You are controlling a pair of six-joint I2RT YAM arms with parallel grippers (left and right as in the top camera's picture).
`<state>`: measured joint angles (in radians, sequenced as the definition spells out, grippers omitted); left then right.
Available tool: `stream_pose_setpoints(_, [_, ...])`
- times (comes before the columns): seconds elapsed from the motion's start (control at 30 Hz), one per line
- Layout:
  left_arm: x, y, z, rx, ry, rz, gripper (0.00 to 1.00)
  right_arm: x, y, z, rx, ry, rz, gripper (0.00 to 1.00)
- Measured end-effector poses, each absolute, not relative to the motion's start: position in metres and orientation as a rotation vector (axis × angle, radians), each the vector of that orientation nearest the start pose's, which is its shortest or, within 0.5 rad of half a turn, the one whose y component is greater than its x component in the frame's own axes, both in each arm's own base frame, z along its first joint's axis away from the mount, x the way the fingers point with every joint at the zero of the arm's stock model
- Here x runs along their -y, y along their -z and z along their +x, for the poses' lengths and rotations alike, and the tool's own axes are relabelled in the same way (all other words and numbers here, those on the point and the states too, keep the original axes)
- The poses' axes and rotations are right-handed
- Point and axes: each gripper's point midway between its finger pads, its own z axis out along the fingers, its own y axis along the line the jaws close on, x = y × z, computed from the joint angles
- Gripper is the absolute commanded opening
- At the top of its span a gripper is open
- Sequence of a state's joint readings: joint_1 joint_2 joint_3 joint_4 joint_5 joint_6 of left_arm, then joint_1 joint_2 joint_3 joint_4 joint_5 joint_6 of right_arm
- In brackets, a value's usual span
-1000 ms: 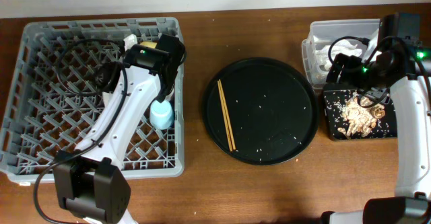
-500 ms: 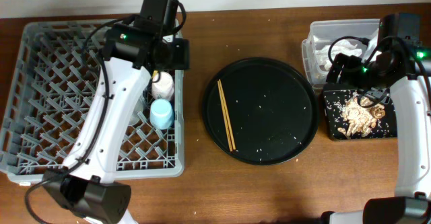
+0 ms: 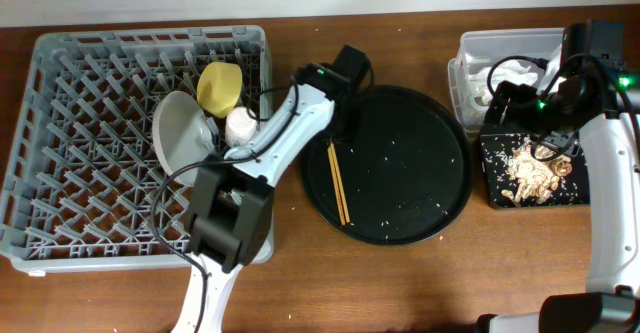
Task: Sort waste into correct bins and load items into the dishwasher rack
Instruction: 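Grasp one wooden chopstick from the tray with the left gripper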
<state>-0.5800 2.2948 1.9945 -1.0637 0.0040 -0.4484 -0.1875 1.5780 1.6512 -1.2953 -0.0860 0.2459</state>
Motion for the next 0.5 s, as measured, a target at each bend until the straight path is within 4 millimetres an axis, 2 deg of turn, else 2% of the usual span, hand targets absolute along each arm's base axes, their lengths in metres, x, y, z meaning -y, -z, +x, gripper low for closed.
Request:
stream_pose_setpoints(0.3, [0.284,-0.011,0.417,-2.995,0.141,0.118,0.39,0.049,-0.223,0.339,-2.747,-0.135,0.584,0.99])
stream_pose_setpoints(0.47, [0.288,-0.009,0.420,-2.977,0.150,0.120,0.39,0.049,-0.223,0.337,-2.753,-0.135,0.586,0.99])
stream_pose_setpoints(0.5, [0.289,-0.009,0.420,-2.975,0.152,0.121,0.34,0.049,-0.223,0.337,-2.753,-0.135,0.586,0.99])
